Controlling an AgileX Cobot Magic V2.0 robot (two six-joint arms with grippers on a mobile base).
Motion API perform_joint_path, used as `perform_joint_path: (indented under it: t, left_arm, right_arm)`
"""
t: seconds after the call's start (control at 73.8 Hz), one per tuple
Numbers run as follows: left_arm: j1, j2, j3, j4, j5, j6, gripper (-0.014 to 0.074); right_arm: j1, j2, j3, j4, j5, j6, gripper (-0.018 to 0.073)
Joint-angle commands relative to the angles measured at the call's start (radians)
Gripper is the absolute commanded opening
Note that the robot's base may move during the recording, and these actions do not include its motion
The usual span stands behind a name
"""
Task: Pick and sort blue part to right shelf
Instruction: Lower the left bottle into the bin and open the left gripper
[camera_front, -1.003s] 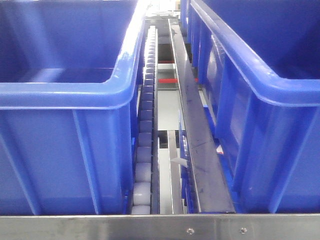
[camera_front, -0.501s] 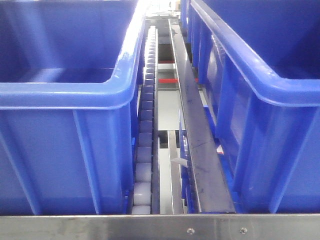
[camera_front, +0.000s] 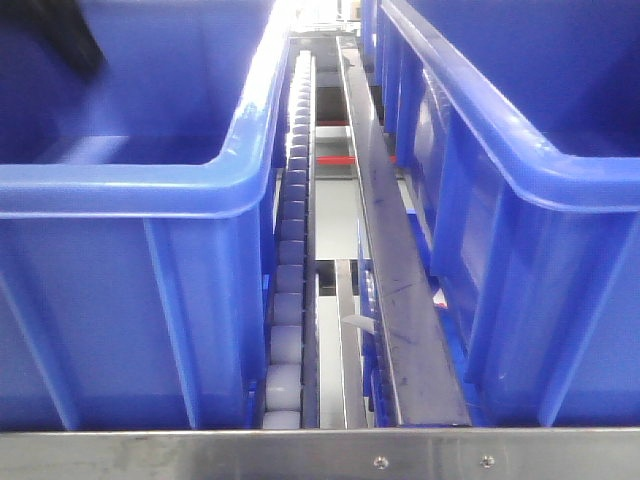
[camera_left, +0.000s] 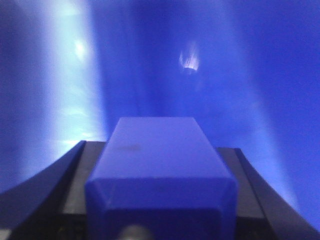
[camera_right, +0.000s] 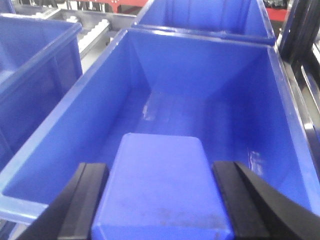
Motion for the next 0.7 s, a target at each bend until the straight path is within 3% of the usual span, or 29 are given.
perform_joint_path:
  t: [0.0,0.23,0.501,0.583,0.691]
  left_arm:
    - [0.003,0.062,-0.101,-0.007,0.02,-0.023,0.0294]
    - [0.003,0.26,-0.235,-0.007,0.085,-0.023,0.0294]
    - [0.004,0.31,-0.245,-0.007,0.087,-0.023,0.03]
    - [0.006,0.31,-0.251,-0.007,0.089,-0.023,0.0353]
    - [0.007,0.31,-0.251,-0.007,0.102,-0.014,0.0542]
  right_arm:
    - [-0.003,0.021,-0.023,-0.019,-0.083,-0.007,0.0251]
    - [-0.003,0.021,-0.023,-0.019,-0.081,-0.007,0.0251]
    - [-0.003,0.021,-0.023,-0.019,-0.079,-0.007,0.0251]
    - [-0.003,0.021,-0.023,-0.019,-0.079,-0.007,0.0251]
    - [-0.003,0.021,-0.023,-0.019,-0.079,-0.007,0.0251]
